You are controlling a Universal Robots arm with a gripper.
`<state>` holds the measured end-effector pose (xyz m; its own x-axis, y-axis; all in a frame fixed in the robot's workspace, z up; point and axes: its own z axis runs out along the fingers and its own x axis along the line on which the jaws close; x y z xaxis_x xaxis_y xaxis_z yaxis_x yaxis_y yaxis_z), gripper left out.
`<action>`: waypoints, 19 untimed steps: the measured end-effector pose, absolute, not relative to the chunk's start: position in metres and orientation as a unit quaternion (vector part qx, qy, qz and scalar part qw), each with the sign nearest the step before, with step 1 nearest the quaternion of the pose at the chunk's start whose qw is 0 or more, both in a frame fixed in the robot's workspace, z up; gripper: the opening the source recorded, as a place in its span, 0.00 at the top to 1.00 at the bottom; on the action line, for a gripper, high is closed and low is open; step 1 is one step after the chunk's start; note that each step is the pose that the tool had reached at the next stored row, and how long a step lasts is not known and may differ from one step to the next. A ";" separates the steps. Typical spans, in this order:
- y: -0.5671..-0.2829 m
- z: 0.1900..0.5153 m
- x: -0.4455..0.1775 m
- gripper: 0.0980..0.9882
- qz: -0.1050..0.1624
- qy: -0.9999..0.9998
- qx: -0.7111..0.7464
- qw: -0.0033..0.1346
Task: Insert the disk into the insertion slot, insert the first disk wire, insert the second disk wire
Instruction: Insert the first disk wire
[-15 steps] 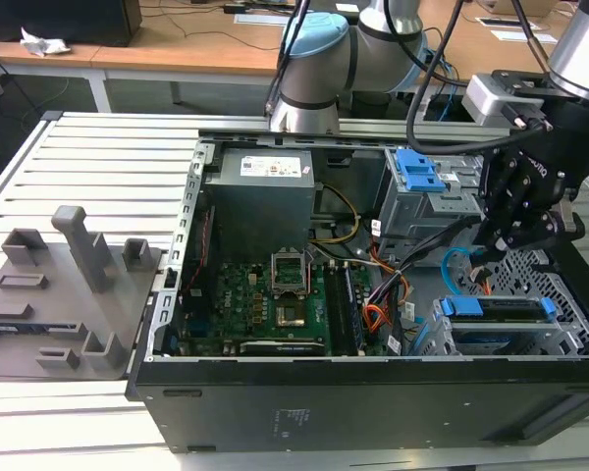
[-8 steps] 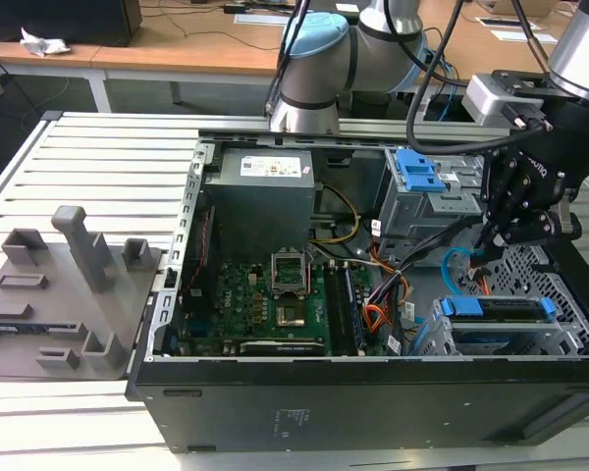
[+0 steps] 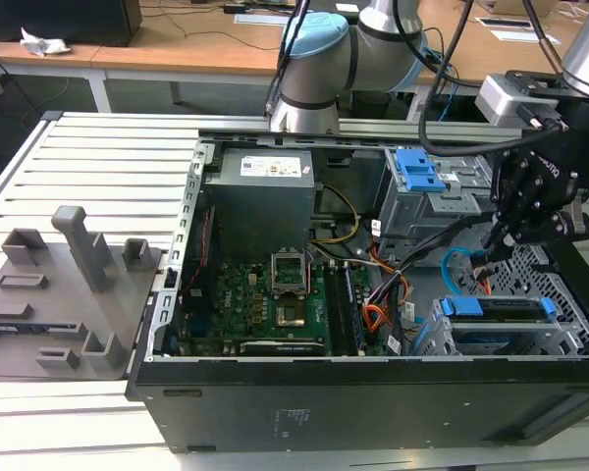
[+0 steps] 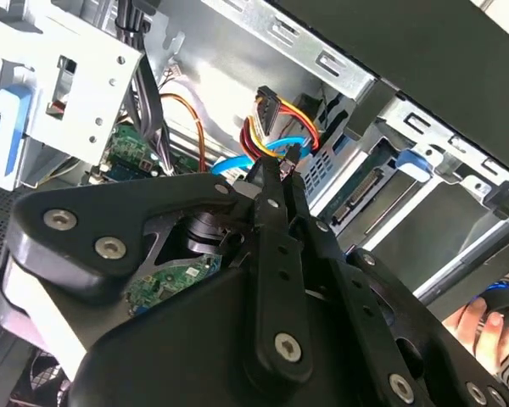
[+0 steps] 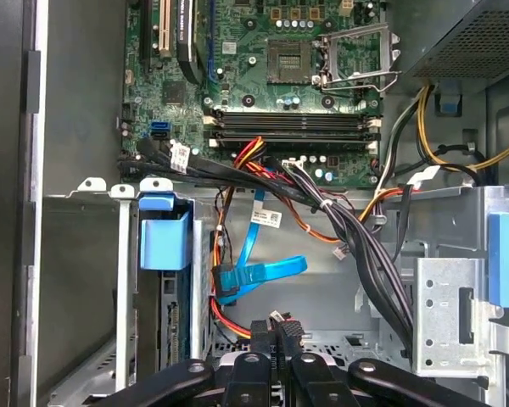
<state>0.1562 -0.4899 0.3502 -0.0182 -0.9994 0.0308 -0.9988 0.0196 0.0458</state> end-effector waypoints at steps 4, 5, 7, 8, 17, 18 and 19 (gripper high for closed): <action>-0.502 0.350 0.156 0.93 -0.006 -0.713 0.700 0.027; -0.507 0.350 0.156 0.93 -0.006 -0.713 0.700 0.027; -0.513 0.350 0.156 0.93 -0.006 -0.713 0.700 0.027; -0.516 0.350 0.156 0.93 -0.006 -0.713 0.700 0.027; -0.539 0.350 0.156 0.93 -0.006 -0.713 0.700 0.027; -0.542 0.350 0.156 0.93 -0.006 -0.713 0.700 0.027; -0.544 0.350 0.156 0.93 -0.006 -0.713 0.700 0.027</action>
<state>0.1562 -0.5444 0.3500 -0.0182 -0.9994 0.0308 -0.9988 0.0196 0.0458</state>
